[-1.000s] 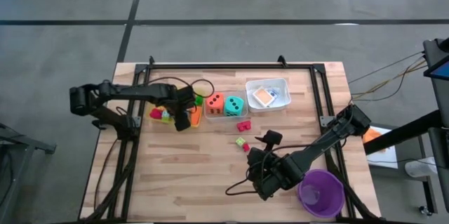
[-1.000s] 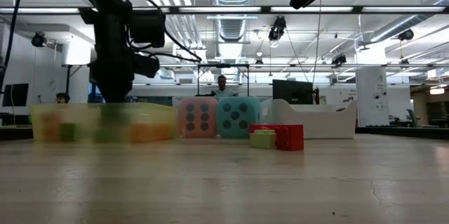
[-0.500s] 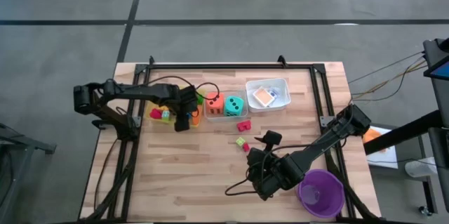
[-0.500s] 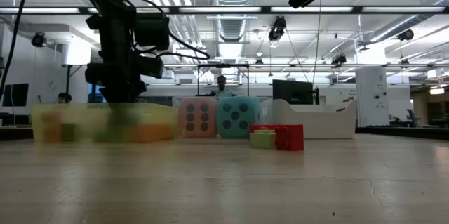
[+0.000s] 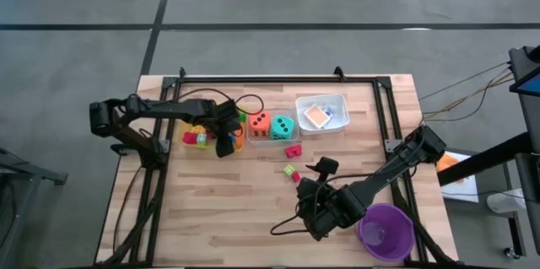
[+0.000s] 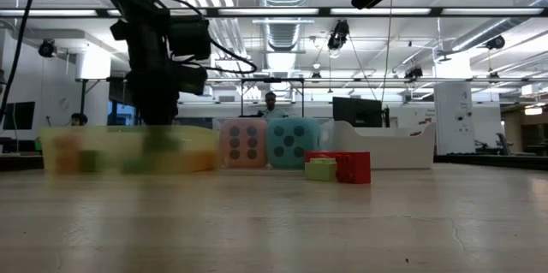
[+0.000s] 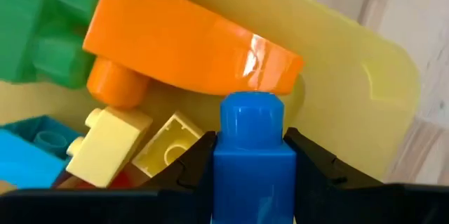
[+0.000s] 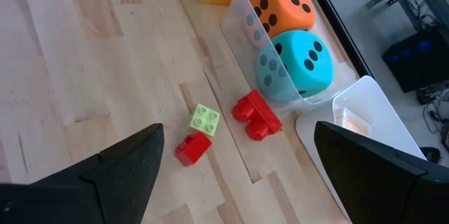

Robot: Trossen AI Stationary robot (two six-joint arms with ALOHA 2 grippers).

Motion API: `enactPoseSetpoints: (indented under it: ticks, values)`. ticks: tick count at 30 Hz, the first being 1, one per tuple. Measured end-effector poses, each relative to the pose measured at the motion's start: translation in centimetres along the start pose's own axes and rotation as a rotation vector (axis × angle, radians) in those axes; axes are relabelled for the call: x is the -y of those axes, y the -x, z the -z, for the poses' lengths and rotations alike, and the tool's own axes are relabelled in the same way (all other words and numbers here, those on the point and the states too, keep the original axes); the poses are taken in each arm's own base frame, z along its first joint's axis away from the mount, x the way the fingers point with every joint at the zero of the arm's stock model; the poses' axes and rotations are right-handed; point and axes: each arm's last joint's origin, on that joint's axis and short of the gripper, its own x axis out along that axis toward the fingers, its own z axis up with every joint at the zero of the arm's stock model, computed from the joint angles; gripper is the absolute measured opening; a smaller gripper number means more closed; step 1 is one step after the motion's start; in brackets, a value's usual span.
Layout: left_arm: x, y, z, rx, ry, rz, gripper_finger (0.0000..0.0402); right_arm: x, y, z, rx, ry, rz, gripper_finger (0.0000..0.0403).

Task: Pick & Place Toys
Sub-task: Put the blue game piece into the yellow bin

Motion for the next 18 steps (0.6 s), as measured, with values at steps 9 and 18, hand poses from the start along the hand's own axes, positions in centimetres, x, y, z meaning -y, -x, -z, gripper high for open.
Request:
enactPoseSetpoints:
  ticks: [9,18]
  values:
    - [-0.1,-1.0,-0.4,-0.015,0.159,0.06,0.0125,0.0,0.0,0.0,-0.004,-0.002,-0.006,0.0365]
    - [-0.2,-2.6,0.1,-0.113,0.176,0.084,0.0124,0.0,0.0,0.0,-0.004,0.002,-0.007,0.0365]
